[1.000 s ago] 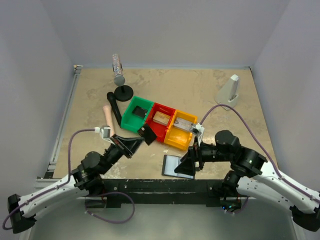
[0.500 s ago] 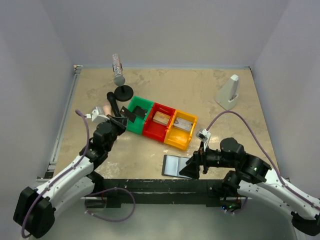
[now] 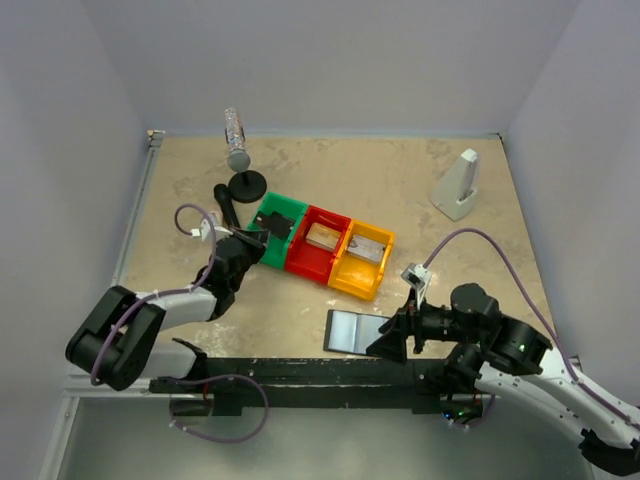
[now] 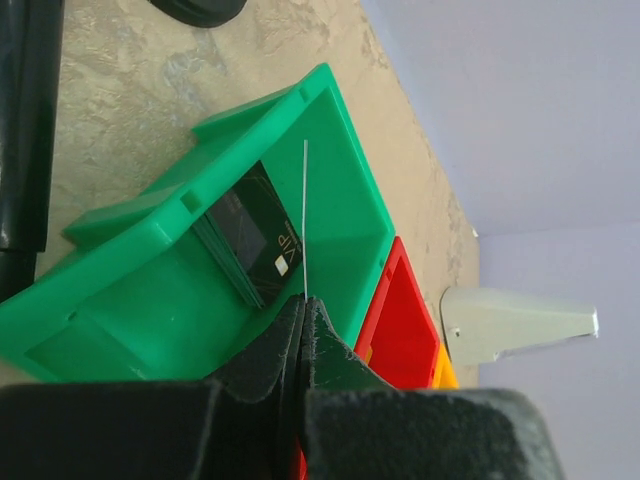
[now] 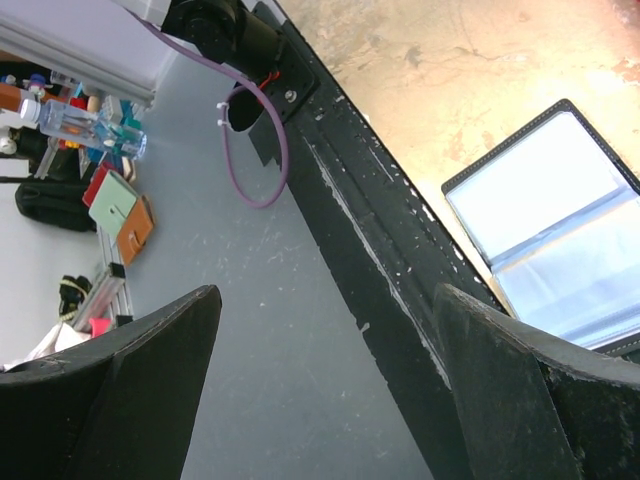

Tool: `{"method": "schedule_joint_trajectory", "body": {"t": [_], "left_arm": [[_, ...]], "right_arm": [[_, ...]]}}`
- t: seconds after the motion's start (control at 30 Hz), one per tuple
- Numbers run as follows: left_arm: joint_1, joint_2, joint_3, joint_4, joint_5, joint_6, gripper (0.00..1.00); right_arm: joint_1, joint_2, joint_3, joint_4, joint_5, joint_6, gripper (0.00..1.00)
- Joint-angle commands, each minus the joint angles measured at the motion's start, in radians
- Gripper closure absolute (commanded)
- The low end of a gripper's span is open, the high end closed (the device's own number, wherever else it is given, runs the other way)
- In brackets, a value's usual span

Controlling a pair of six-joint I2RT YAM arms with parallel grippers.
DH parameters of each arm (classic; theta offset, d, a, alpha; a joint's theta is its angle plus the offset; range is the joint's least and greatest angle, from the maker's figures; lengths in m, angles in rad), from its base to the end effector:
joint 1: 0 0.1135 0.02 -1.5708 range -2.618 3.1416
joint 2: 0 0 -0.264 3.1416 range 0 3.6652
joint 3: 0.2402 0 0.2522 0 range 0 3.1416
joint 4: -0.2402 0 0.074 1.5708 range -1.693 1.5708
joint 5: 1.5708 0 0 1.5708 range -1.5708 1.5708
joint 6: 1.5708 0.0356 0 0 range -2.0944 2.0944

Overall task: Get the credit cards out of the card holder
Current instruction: Place the credit card in the storage box.

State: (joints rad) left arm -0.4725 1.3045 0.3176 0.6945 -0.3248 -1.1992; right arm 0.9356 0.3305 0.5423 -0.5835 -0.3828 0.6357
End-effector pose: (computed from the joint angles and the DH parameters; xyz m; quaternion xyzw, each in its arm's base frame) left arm 0.2178 -0.0986 0.1658 -0.3716 0.7060 -0.3497 0.4910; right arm 0.0468 0.0859 0.2705 -0.2272 0.7854 0.5028 0.2805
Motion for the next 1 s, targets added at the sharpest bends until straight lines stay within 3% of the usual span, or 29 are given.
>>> {"method": "schedule_joint_trajectory", "body": {"t": [0.0,0.47,0.97], "left_arm": [[0.025,0.076,0.009,0.238,0.016,-0.052,1.0],[0.025,0.312,0.055,0.359,0.058,-0.125,1.0],[0.025,0.337,0.158,0.1,0.052,-0.165,1.0]], "right_arm": [[0.002,-0.015,-0.005,-0.019,0.016,-0.004,0.08],[0.002,-0.03,-0.008,-0.036,0.015,-0.001,0.08],[0.002,-0.047,-0.004,-0.067,0.03,0.001,0.08]]}}
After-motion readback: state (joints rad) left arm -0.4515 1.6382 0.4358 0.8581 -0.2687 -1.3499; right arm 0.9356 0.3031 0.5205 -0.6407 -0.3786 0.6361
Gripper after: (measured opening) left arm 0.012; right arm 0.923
